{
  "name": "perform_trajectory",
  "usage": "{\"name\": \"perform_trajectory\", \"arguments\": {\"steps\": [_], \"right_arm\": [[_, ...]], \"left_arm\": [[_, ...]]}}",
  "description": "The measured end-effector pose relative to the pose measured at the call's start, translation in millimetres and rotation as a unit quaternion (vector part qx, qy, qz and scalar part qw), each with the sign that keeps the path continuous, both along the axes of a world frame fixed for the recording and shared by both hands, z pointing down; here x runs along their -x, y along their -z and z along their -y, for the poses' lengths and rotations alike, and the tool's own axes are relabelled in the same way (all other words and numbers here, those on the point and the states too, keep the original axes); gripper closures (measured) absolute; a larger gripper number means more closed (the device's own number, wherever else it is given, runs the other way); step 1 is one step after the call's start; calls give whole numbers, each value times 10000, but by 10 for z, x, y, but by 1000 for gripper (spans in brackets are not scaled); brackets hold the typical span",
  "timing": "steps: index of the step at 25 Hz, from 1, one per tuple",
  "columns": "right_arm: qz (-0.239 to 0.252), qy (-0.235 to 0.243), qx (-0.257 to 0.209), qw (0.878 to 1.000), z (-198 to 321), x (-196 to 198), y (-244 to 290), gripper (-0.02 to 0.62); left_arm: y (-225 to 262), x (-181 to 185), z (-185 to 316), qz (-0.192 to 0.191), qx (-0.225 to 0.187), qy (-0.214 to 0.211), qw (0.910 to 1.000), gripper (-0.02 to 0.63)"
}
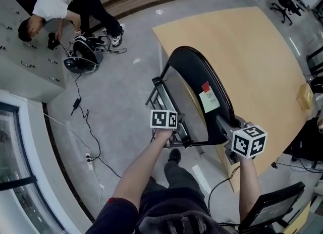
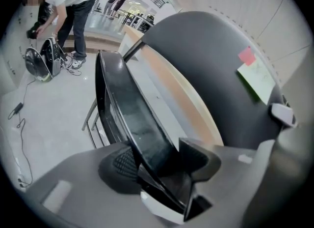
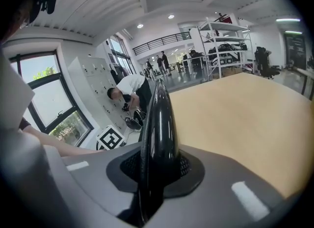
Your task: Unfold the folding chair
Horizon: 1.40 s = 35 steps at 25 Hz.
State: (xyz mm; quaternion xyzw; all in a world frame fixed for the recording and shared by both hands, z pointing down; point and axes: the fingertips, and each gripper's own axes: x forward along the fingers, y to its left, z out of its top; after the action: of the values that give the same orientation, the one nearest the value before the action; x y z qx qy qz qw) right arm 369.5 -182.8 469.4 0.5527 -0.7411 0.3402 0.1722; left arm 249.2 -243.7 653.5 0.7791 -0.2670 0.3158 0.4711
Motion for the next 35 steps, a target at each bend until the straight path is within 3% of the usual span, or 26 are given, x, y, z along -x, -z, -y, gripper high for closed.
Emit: {"name": "perform_trajectory", "arguments": {"steps": [7,15,24,35], "right_arm": [[150,-72,65,9998,-18,141,-206,534],[354,9,92,9993,29,225,-199,537],[643,-60,242,9976,0,189,-391,537],[741,-81,329,9967,49,197,-454,534]], "left_arm": [[-162,642,-105,-278,207,360,9988,385],[-166,1042,-112,-534,250,555,9967,388],[-426,1683,-252,-783,600,953,9905,390],[-548,2068,-286,-1085,724,1104,9853,388]]}}
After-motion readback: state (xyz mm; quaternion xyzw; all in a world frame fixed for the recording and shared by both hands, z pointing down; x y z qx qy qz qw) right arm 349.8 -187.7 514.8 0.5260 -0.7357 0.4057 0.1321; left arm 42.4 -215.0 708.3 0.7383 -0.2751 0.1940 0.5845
